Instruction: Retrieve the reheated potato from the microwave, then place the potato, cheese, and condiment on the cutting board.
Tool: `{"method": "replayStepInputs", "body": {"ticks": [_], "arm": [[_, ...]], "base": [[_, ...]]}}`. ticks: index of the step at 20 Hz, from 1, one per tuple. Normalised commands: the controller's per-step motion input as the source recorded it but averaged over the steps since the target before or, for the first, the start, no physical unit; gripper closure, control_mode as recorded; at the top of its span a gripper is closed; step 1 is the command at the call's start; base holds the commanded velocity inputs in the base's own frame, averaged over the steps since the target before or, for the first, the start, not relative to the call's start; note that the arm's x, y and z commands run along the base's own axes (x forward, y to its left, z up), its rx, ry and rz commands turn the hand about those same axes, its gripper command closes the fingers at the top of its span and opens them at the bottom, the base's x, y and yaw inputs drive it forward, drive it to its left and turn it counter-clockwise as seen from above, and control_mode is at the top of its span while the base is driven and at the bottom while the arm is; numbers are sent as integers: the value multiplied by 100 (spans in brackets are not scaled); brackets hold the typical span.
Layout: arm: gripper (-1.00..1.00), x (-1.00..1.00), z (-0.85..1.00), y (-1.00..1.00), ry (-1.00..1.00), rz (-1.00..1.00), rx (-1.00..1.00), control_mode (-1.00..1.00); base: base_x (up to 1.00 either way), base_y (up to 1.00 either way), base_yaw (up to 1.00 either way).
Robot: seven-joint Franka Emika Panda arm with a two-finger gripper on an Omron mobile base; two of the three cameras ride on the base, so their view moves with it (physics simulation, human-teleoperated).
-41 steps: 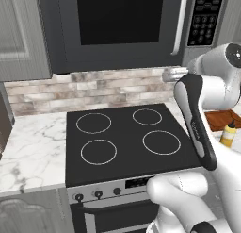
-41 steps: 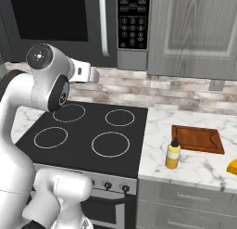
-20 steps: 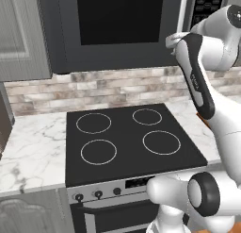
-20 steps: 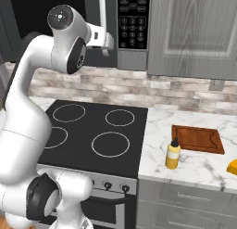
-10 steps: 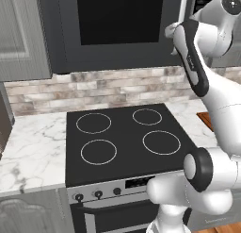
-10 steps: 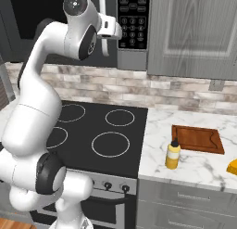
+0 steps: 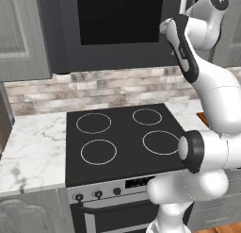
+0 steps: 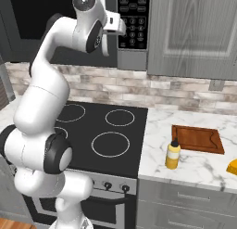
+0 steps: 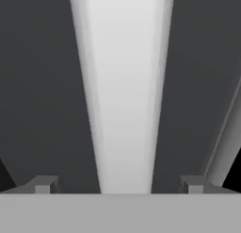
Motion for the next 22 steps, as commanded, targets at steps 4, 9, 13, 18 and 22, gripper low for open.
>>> {"method": "replayStepInputs", "body": {"ticks": [4, 9, 13, 18, 22], "arm": [[-100, 48, 0, 0, -4, 0, 0, -100], [100, 23, 0, 1, -4, 0, 0, -100], [100, 1, 0, 8, -3, 0, 0, -100], [100, -32, 0, 18, -13, 0, 0, -100], [100, -62, 0, 45, -11, 1, 0, -100]], "base": [[0, 0, 0], [0, 0, 0], [0, 0, 0], [0, 0, 0], [0, 0, 0]]}}
